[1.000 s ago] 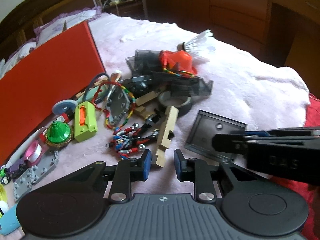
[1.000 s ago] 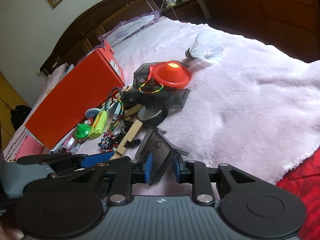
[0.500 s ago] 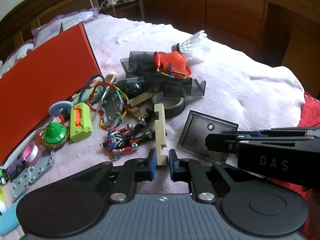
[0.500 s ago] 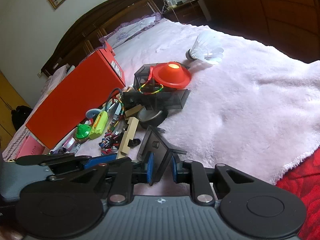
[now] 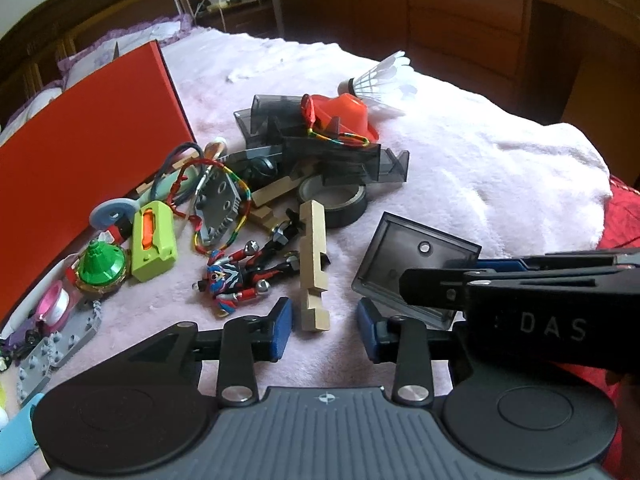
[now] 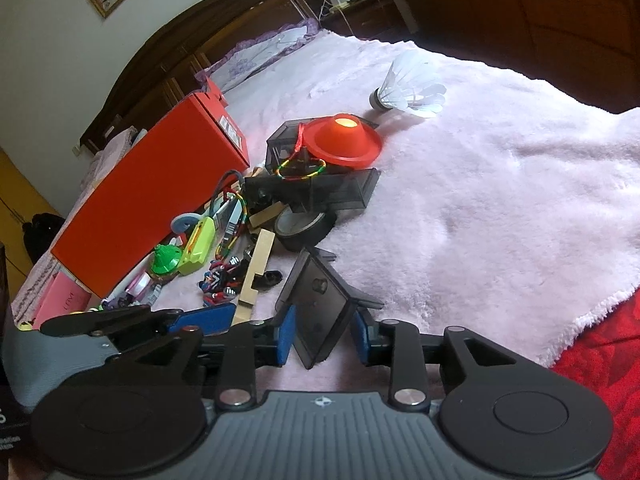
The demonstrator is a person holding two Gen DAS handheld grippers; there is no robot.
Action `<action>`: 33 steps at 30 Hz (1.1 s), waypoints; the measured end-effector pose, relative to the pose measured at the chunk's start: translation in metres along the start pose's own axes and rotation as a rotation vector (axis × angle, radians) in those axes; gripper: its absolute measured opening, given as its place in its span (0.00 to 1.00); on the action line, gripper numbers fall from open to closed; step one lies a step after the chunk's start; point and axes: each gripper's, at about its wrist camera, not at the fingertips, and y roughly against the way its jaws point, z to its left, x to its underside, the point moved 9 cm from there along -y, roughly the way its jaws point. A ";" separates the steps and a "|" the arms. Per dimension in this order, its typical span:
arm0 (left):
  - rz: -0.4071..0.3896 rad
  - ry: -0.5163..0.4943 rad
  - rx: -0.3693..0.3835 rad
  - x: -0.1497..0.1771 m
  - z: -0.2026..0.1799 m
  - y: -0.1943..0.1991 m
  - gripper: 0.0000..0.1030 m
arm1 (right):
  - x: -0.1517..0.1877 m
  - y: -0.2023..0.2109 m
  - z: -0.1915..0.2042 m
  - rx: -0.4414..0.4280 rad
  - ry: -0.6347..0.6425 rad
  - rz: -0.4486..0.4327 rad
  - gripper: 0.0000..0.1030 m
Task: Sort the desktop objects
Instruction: 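Grasp the wooden stick with the left gripper while the right grasps the grey tray, then lift the wooden stick and grey tray and carry them toward the red box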
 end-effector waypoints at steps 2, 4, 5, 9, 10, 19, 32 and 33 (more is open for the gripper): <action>-0.004 0.007 0.000 0.001 0.001 0.005 0.17 | 0.001 0.000 0.000 0.016 0.025 -0.002 0.24; -0.008 0.014 0.000 0.001 0.002 0.010 0.12 | 0.000 0.001 0.001 0.018 0.036 -0.005 0.21; -0.010 0.017 0.000 0.002 0.002 0.012 0.11 | 0.000 0.002 0.002 0.014 0.036 -0.007 0.17; -0.019 0.031 0.000 0.003 0.004 0.022 0.11 | -0.003 0.009 0.008 -0.007 0.046 -0.017 0.10; -0.021 0.034 0.000 0.003 0.005 0.024 0.11 | -0.003 0.010 0.011 -0.014 0.053 -0.017 0.08; -0.058 0.092 -0.021 0.011 0.021 0.056 0.12 | 0.003 0.017 0.042 -0.074 0.121 0.002 0.08; -0.037 0.272 -0.137 0.059 0.093 0.091 0.12 | 0.032 0.007 0.115 -0.184 0.229 0.095 0.09; -0.036 0.279 -0.145 0.062 0.097 0.092 0.12 | 0.034 0.006 0.120 -0.190 0.235 0.101 0.09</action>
